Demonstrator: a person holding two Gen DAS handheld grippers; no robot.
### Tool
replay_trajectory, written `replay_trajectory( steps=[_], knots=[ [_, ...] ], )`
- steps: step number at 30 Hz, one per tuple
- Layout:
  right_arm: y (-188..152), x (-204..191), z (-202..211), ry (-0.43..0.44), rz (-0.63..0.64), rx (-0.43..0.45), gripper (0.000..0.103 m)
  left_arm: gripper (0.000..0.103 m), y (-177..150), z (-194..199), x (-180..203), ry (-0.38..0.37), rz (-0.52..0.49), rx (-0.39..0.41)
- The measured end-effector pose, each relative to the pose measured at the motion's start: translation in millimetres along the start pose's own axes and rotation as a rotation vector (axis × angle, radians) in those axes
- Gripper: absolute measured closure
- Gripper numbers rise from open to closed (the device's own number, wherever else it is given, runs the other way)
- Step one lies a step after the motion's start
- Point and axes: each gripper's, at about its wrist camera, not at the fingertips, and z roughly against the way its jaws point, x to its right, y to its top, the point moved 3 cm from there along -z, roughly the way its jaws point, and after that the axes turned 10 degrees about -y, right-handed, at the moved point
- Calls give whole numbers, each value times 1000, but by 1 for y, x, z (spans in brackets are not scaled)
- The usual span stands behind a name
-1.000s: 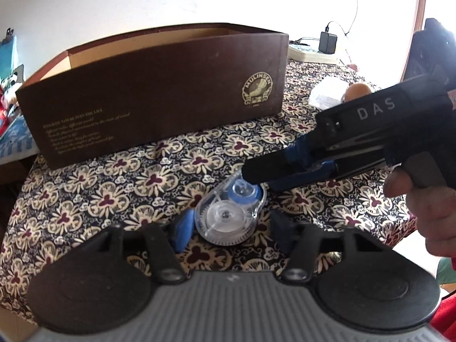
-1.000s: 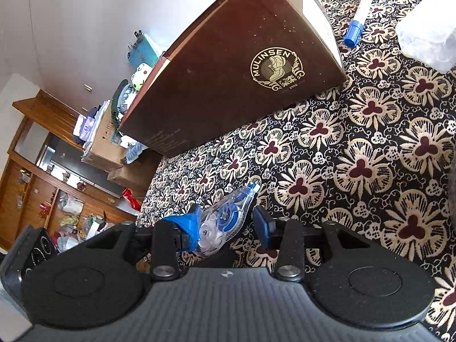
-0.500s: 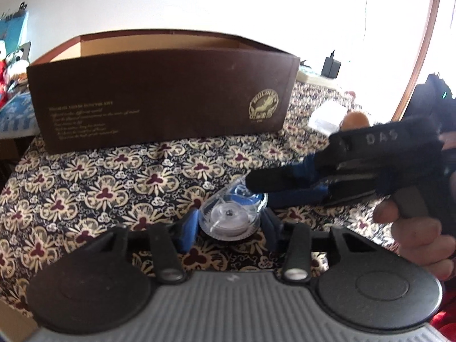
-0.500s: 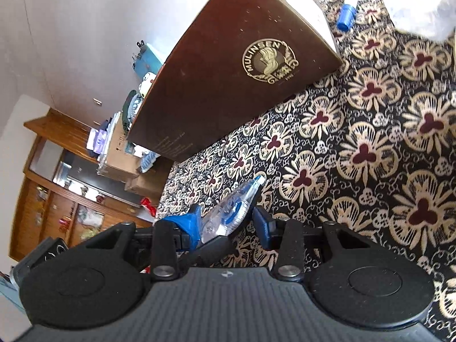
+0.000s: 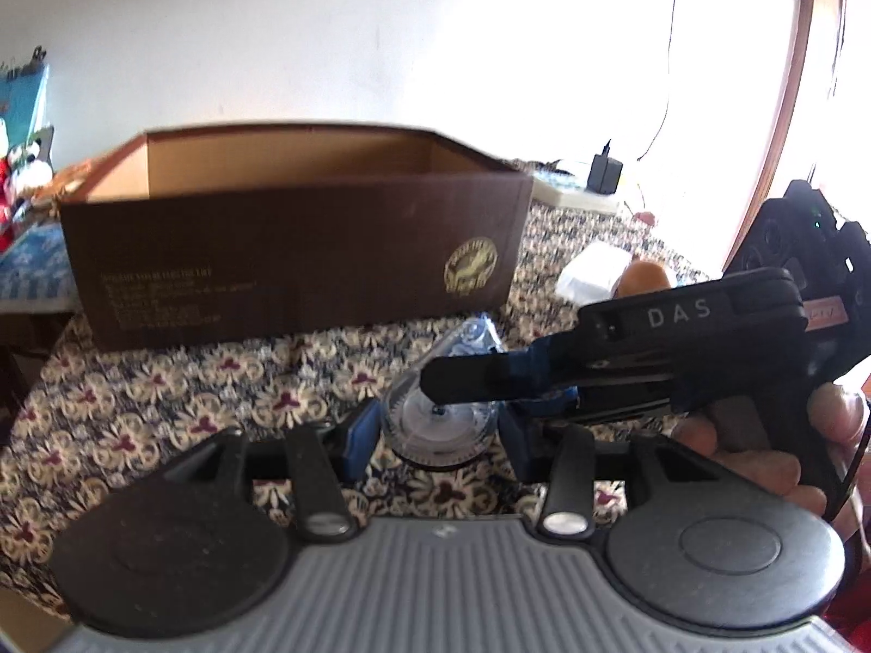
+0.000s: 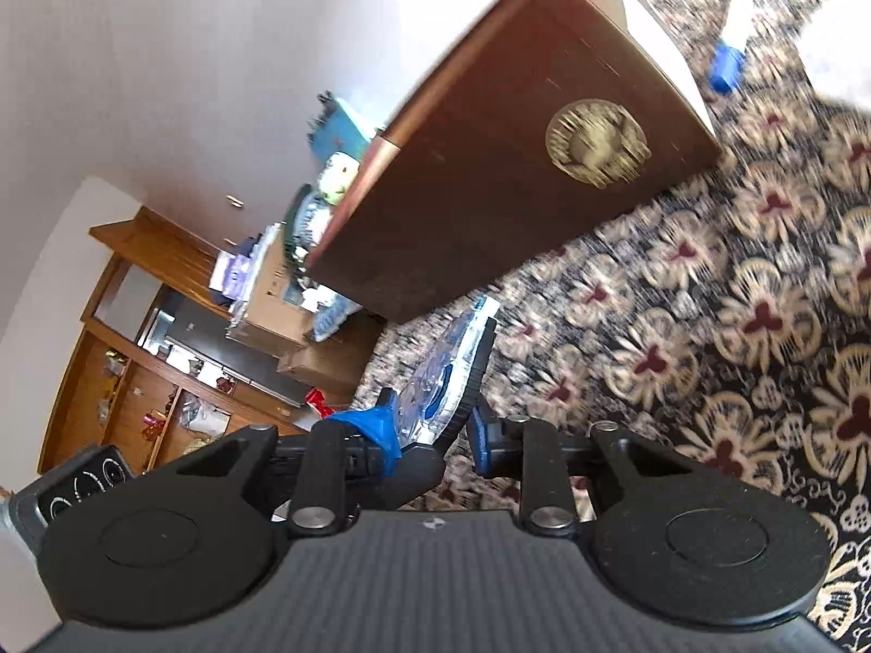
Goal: Organize rigid objects
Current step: 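Lift the correction-tape roller with the right gripper over the box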
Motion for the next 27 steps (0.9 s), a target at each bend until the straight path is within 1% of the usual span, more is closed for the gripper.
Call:
replay_trajectory(
  steps=[3,5,10,15,18,21,24,27],
  knots=[
    [10,-19,4,4,58,34,96,57,12,8,5,9,-37,33],
    [21,-32,5,10,93,51,97,57,26,13,7,19,-61,51],
    [57,-66,7,27,178,86,97,58,65,23,11,50,-136,100],
    [94,-93,-8,12,256,92,97,57,105,21,-2,72,-189,129],
    [116,-104,-26,-1,280,78,98,57,124,13,-18,88,-206,125],
    [135,-107,-46,-28,297,51,98,57,142,-2,-38,101,-200,100],
    [153,-108,-69,-31,288,6,98,58,152,-11,-61,124,-185,78],
    [166,-105,-93,-41,276,-47,98,58,155,-23,-85,143,-160,44]
  ],
)
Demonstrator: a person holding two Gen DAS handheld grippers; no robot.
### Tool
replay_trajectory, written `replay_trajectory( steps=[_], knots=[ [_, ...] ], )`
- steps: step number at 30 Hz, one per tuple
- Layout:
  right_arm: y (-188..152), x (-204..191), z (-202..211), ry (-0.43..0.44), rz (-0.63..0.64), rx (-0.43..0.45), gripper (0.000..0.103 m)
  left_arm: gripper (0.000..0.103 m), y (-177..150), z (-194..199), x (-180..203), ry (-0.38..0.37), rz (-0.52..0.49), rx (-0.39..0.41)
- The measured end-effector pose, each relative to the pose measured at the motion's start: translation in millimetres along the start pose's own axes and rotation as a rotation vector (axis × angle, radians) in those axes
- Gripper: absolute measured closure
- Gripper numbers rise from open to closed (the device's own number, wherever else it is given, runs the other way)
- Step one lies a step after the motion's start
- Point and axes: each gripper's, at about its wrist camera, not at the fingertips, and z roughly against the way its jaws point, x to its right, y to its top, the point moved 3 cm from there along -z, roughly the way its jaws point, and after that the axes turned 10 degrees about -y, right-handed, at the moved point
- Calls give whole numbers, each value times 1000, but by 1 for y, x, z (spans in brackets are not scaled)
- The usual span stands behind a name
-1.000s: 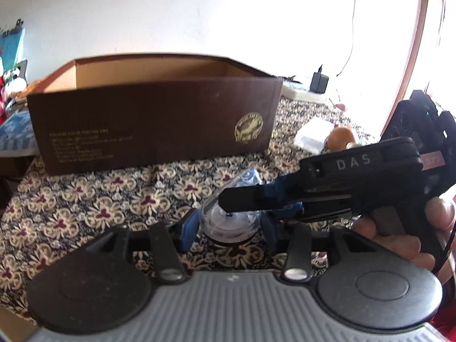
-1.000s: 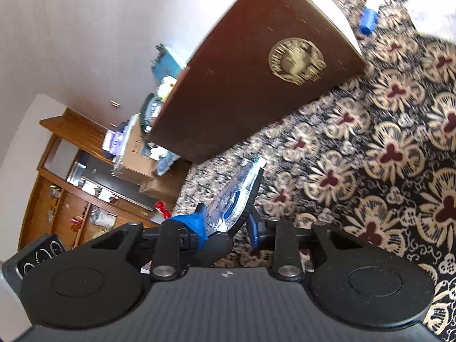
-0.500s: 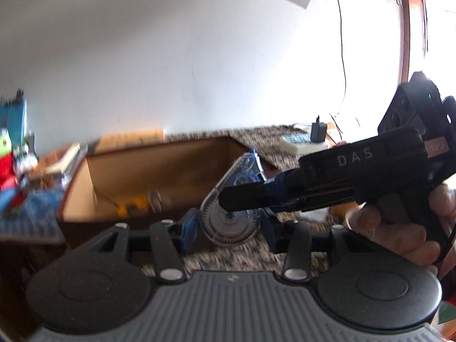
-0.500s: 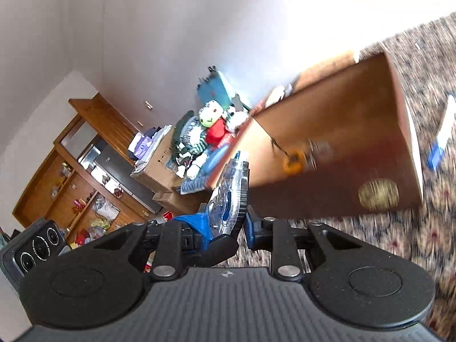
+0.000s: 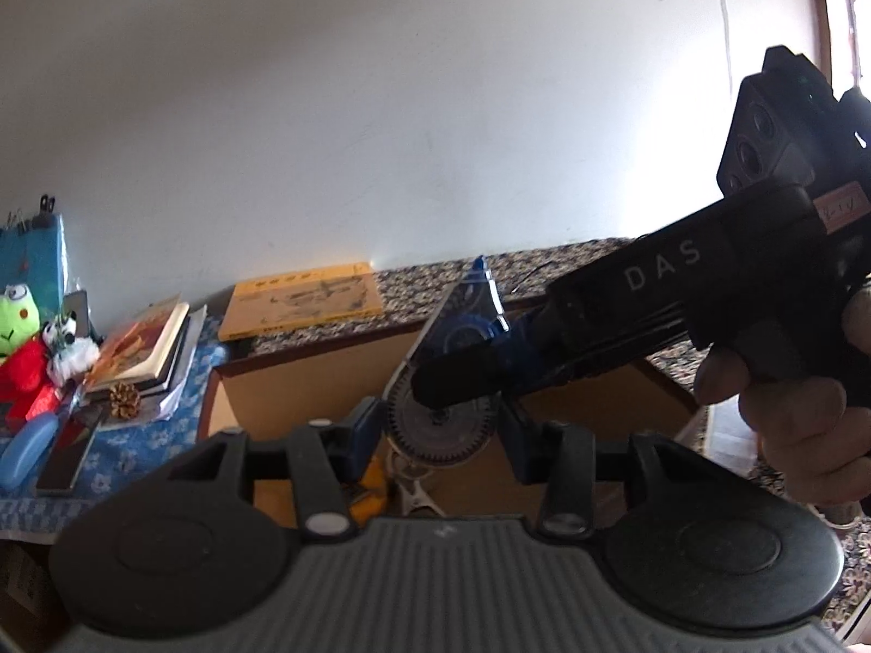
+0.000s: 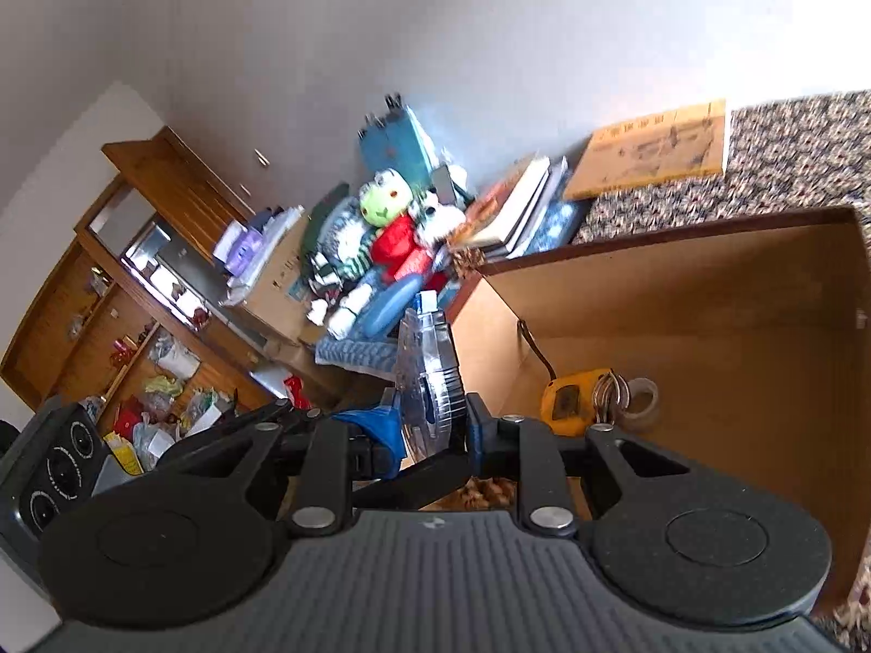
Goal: Organize rigid objects
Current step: 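Lift the correction-tape roller with the right gripper over the box, then open the right gripper to drop the roller beside the tape measure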
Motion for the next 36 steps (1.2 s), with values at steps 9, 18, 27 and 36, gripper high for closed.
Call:
replay_trajectory(
  steps=[9,18,27,36],
  knots=[
    [4,6,-75,-17,-29,-185,98,57,-31,-37,-48,59,87,-142],
    [2,5,-109,-34,-15,-319,98,56,-42,-45,-58,104,97,-209],
    [-1,3,-109,-27,23,-342,93,55,-44,-39,-50,124,40,-180],
    [-4,5,-104,-27,20,-303,92,51,-48,-38,-53,138,64,-177]
  ],
)
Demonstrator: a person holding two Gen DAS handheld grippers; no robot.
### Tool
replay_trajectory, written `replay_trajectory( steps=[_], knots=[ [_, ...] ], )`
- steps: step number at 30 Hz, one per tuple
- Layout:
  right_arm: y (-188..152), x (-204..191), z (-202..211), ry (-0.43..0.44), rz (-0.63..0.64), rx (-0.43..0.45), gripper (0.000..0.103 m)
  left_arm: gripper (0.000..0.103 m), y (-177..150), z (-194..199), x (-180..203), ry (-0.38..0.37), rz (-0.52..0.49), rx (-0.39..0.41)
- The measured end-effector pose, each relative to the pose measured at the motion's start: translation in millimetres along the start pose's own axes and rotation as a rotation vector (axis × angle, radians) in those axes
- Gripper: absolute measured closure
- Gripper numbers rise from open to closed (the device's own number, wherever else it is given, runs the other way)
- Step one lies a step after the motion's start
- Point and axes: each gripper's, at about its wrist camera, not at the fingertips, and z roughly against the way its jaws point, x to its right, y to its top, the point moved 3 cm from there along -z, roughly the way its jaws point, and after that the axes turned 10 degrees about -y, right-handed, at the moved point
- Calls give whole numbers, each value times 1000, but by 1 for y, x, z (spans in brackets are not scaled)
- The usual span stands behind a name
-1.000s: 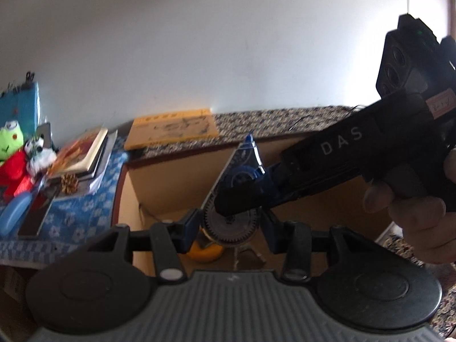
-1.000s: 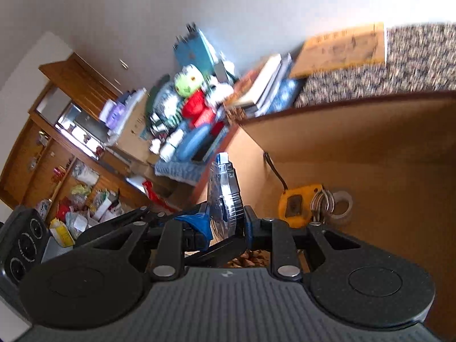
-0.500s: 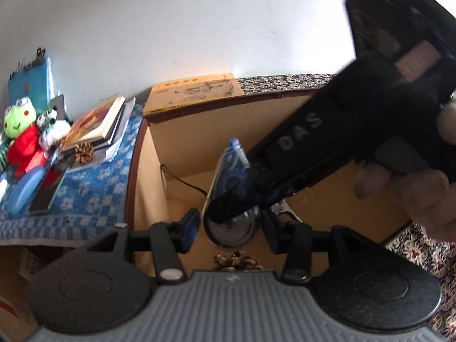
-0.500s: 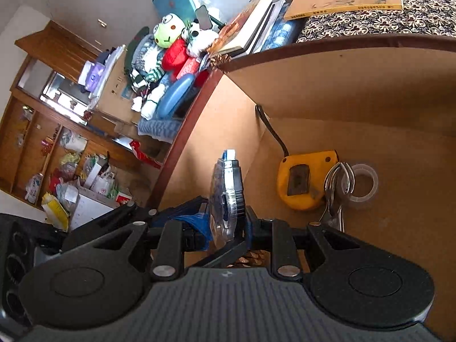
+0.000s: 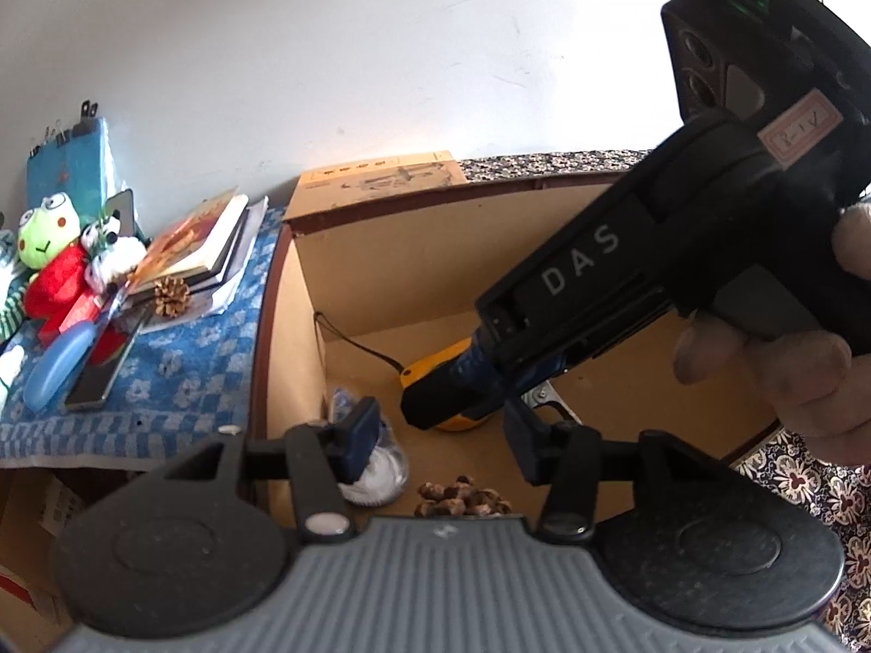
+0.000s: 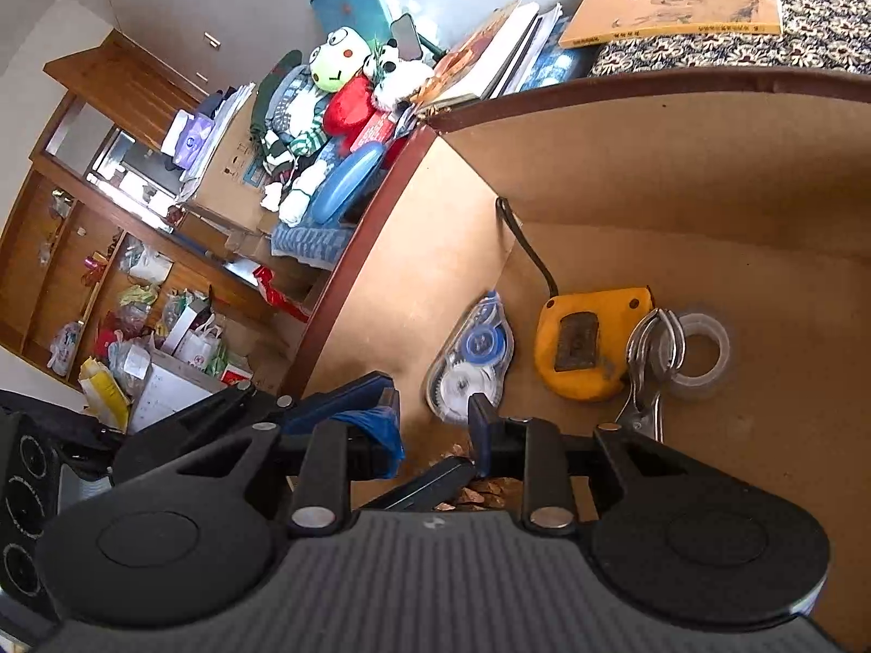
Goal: Organize rigid objects
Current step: 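Open the right gripper to drop the roller beside the tape measure, then withdraw the right gripper from the box back over the table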
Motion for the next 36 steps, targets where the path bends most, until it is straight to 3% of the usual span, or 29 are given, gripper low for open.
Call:
replay_trajectory(
  steps=[12,17,25,36],
  knots=[
    [-3,9,24,-67,-29,138,91,49,4,3,6,62,50,-10],
    [-15,12,38,-115,-23,181,91,49,7,6,22,121,27,-7],
    [-37,12,63,-168,-6,242,91,46,9,14,45,141,24,-11],
    [-73,-5,100,-218,14,395,90,37,6,50,71,195,-6,54]
  ],
)
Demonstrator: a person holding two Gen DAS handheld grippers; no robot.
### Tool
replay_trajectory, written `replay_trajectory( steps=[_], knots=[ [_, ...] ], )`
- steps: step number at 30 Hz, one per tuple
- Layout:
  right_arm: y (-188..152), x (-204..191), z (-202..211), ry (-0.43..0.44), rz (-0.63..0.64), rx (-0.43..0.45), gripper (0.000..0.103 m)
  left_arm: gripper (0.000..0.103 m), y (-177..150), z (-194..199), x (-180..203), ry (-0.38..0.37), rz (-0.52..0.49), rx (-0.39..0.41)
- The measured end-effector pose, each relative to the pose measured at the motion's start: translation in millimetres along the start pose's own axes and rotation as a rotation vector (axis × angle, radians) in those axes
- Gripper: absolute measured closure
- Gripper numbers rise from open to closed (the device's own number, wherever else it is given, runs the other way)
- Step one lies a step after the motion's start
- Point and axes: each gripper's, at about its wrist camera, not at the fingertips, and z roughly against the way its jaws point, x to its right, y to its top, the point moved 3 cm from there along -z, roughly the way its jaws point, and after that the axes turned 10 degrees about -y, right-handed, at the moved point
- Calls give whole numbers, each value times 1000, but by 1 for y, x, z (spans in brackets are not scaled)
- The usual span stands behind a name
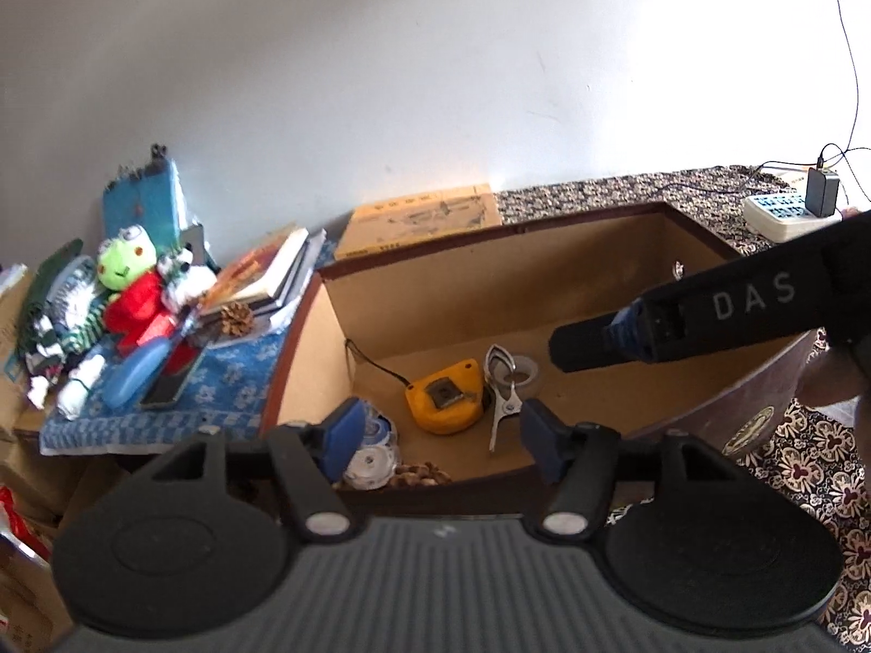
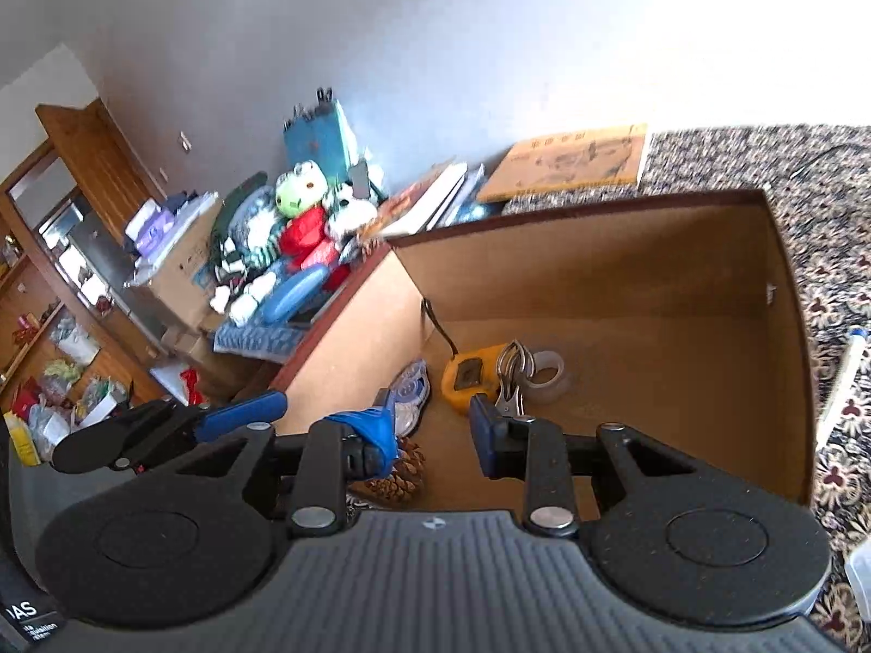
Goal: Organize rigid objects
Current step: 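Withdraw the right gripper from the box back over the table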
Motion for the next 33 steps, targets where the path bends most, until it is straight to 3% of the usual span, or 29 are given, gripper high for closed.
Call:
replay_trajectory(
  steps=[8,25,33],
  knots=[
    [-20,-2,33,-29,2,96,90,36,-8,22,14,36,40,12],
    [-61,10,59,-12,-63,98,89,35,-38,24,34,67,108,-27],
    [-84,20,50,-41,-122,34,89,34,-61,10,39,60,135,-114]
  ],
)
